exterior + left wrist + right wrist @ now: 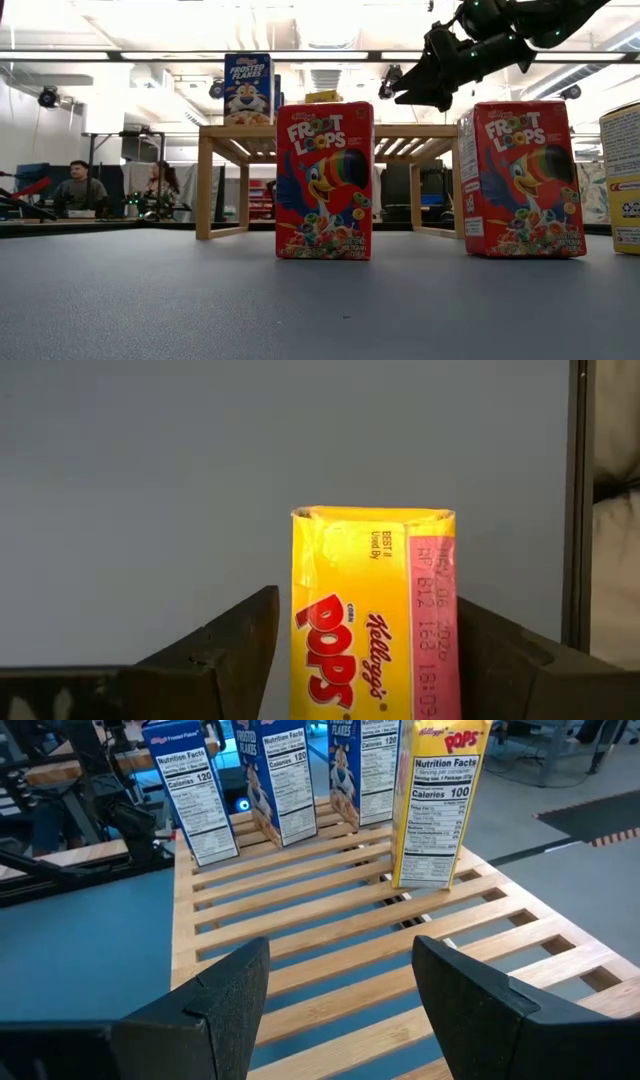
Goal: Stack cereal on shelf
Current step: Put the bottom yellow cereal box on the shelf aligned with the other yellow cereal box
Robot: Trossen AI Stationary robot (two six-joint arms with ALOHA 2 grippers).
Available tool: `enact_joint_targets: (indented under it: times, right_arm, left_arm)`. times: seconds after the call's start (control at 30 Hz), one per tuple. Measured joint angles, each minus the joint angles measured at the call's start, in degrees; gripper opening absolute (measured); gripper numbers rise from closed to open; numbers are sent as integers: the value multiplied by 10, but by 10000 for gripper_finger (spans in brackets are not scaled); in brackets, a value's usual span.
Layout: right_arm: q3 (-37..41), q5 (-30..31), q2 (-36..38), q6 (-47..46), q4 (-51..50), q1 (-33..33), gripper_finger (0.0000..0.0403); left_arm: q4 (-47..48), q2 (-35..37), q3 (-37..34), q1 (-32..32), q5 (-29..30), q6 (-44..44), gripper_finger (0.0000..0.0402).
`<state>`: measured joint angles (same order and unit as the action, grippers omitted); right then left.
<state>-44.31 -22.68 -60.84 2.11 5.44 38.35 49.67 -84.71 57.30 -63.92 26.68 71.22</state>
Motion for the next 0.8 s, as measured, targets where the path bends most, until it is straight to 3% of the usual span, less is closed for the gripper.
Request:
enact_joint_targets:
  times: [0.8]
  right_arm:
    - [-1, -2, 0, 9, 15, -43, 235]
  left_arm:
    - [-35, -1, -5, 0, 13, 10, 231]
